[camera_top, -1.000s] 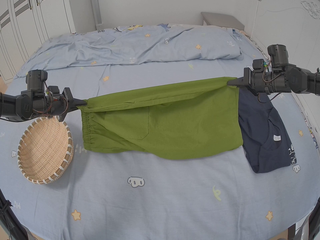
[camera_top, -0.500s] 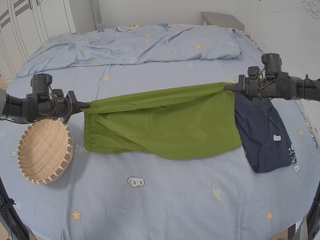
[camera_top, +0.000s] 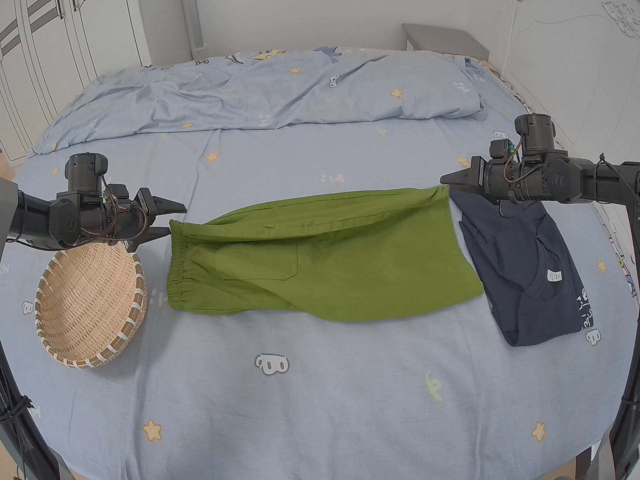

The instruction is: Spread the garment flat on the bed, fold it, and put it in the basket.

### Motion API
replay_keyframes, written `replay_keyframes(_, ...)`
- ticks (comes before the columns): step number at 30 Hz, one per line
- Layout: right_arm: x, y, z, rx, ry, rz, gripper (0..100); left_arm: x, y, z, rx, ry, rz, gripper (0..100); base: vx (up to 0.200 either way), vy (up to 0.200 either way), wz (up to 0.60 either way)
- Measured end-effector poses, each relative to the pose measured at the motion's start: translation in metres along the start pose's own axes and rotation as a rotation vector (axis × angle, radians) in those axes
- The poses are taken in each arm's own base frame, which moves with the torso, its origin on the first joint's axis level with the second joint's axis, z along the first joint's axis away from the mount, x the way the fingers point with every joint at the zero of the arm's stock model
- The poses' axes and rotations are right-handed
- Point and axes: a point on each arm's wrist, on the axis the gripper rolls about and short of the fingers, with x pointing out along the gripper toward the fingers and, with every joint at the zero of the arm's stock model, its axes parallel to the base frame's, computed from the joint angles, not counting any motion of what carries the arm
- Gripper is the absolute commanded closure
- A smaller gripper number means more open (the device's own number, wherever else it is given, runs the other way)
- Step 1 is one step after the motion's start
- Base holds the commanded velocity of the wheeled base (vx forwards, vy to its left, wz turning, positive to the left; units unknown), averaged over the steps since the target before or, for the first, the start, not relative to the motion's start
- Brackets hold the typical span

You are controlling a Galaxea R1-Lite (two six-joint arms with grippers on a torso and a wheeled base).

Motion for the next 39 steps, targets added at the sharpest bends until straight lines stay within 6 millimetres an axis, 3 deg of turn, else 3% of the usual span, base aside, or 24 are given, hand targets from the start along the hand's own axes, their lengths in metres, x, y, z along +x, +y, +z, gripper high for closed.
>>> replay_keyframes(11,0.007,-0.008,-0.015,0.028,0.049,-0.01,0,0.001,-0.004,-0.005,-0.002,0.019,-0.009,0,0.0,0.0,0.0)
replay_keyframes(20,-0.01,-0.017,-0.054,0.089,0.128,-0.041,0,0.002,-0.036,-0.02,0.032,0.047,-0.068,0,0.0,0.0,0.0)
replay_keyframes(24,-0.019,-0.016,-0.066,0.078,0.08,-0.027,0,0.014,-0.042,-0.022,0.059,0.039,-0.1,0,0.0,0.0,0.0)
replay_keyframes(29,-0.035,-0.009,-0.071,0.061,-0.018,0.006,0,0.043,-0.04,-0.019,0.067,0.018,-0.138,0,0.0,0.0,0.0)
replay_keyframes(39,-0.064,0.014,-0.07,0.053,-0.062,0.035,0,0.084,-0.04,0.01,-0.017,-0.12,-0.151,0,0.0,0.0,0.0)
